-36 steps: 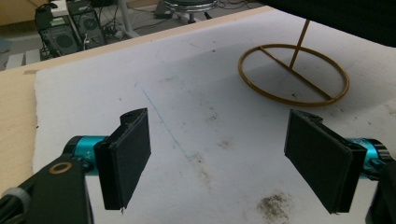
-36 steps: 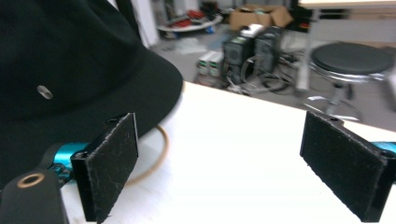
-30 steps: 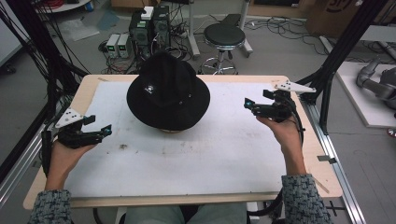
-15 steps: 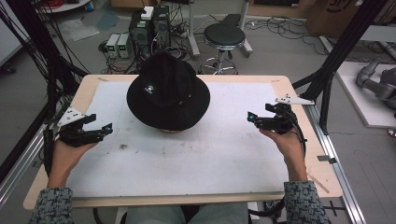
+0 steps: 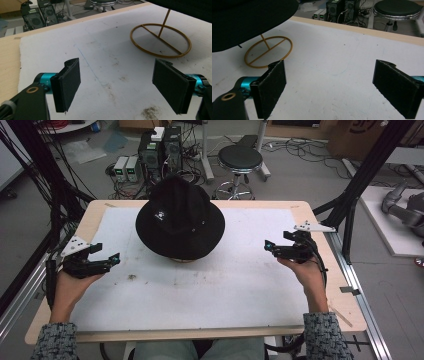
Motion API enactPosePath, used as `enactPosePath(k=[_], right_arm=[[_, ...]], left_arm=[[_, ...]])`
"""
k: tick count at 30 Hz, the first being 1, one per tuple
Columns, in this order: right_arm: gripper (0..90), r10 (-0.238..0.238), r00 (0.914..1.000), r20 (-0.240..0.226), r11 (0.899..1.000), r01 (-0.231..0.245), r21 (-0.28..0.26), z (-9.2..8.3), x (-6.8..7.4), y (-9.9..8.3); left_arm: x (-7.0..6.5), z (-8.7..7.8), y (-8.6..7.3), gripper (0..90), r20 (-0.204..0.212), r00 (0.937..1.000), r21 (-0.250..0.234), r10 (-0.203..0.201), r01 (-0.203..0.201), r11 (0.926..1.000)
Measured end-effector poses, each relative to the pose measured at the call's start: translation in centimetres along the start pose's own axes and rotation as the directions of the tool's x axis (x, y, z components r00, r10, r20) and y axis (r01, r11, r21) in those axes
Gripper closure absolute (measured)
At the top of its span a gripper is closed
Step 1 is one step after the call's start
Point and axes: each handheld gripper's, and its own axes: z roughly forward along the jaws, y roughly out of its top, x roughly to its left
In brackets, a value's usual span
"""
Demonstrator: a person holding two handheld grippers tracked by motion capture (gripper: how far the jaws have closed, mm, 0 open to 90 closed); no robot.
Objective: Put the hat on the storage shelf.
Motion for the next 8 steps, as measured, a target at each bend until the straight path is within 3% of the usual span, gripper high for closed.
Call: enactPosePath(k=[8], right_arm=[[11.4,0.003,1.0,-0.002,1.0,-0.003,0.009,0.07,-0.19,-0.11]], left_arm=[[0.09,0.19,-0.14,22.9,-0.006,1.0,0.013,-0.002,0.002,0.9999]])
